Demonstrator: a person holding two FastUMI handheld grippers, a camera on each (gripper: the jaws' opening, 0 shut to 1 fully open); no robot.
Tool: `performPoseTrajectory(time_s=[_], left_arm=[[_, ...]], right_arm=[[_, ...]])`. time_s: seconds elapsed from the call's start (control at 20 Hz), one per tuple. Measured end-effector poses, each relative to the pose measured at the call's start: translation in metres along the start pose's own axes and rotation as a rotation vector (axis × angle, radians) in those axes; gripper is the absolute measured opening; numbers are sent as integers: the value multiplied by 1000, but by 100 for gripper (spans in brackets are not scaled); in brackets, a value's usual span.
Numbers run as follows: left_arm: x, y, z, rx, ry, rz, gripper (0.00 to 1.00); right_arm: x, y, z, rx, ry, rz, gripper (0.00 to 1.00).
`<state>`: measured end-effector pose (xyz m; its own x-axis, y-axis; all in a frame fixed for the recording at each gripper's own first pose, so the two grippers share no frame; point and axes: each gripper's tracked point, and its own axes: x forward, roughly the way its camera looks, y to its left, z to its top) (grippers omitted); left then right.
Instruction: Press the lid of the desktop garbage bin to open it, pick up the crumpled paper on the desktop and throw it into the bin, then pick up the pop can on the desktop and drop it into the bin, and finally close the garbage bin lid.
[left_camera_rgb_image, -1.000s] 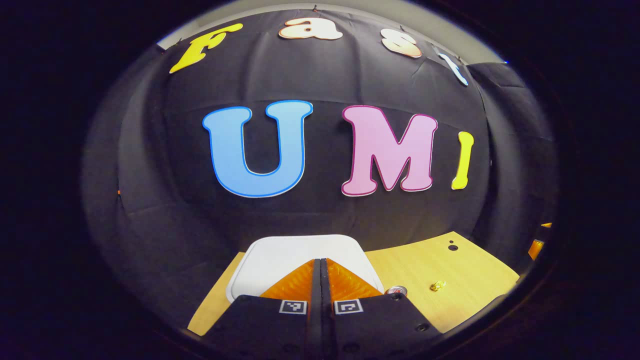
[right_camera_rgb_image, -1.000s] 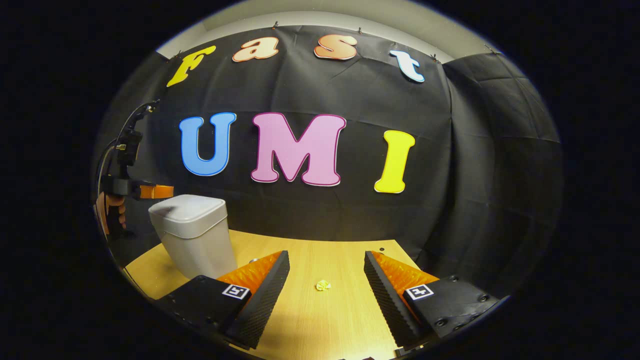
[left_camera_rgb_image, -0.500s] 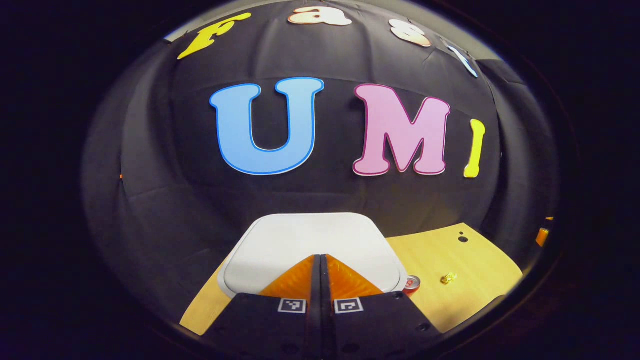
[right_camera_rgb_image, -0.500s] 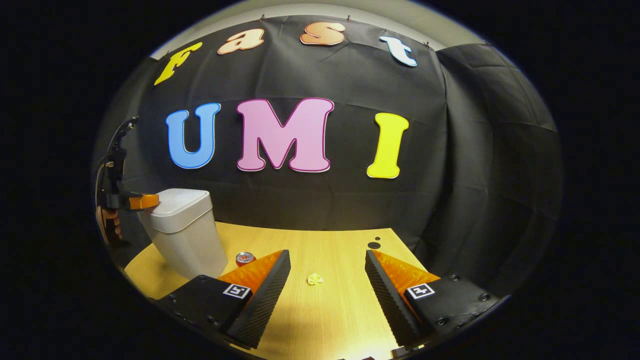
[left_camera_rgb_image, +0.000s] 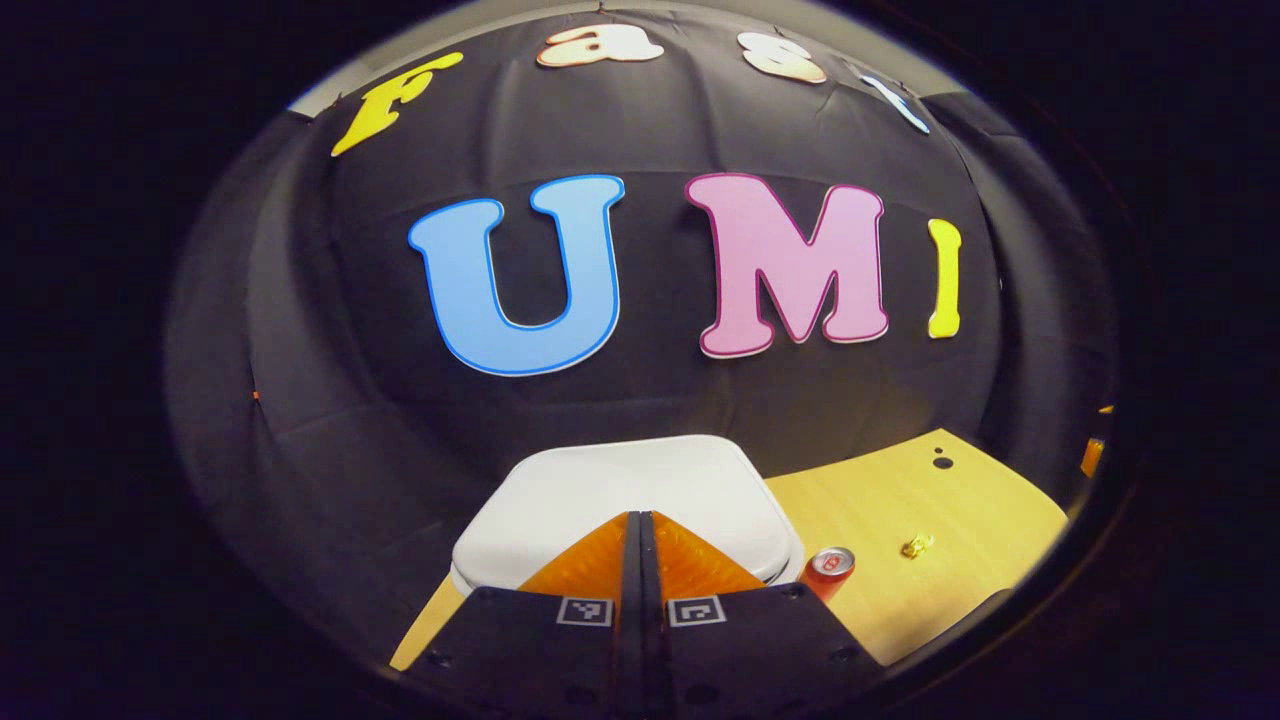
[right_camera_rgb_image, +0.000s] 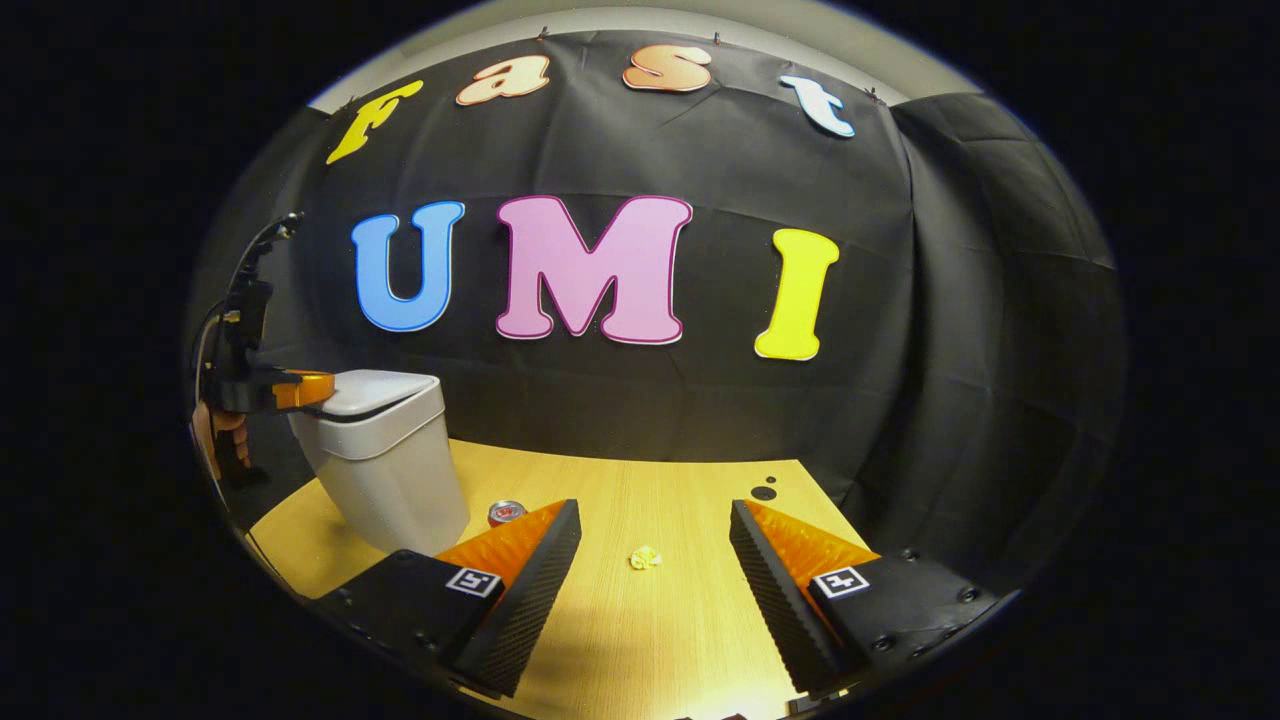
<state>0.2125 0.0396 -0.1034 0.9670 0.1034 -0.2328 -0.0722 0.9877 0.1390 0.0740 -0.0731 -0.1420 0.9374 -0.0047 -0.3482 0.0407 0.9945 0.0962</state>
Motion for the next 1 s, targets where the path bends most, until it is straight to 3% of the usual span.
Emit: performPoseTrajectory(time_s=[0.15,0.35,0.75,0.85,1.0], left_arm=[[-26,-8,44,6,-117,-3,6],[-68,-28,71,-75,-178,-47,6],[-146,-59,36,-100,-154,-112,8],[-159,-71,25,-124,-140,-157,31],[-168,-71,16,-122,-140,-146,97]], right_arm=[[-4,1,8,5,-10,-3,96],[-14,0,16,-1,-32,-24,96],[-33,12,6,14,19,-14,96],[-34,15,6,-8,16,-11,96],[-31,21,3,-43,29,4,97]])
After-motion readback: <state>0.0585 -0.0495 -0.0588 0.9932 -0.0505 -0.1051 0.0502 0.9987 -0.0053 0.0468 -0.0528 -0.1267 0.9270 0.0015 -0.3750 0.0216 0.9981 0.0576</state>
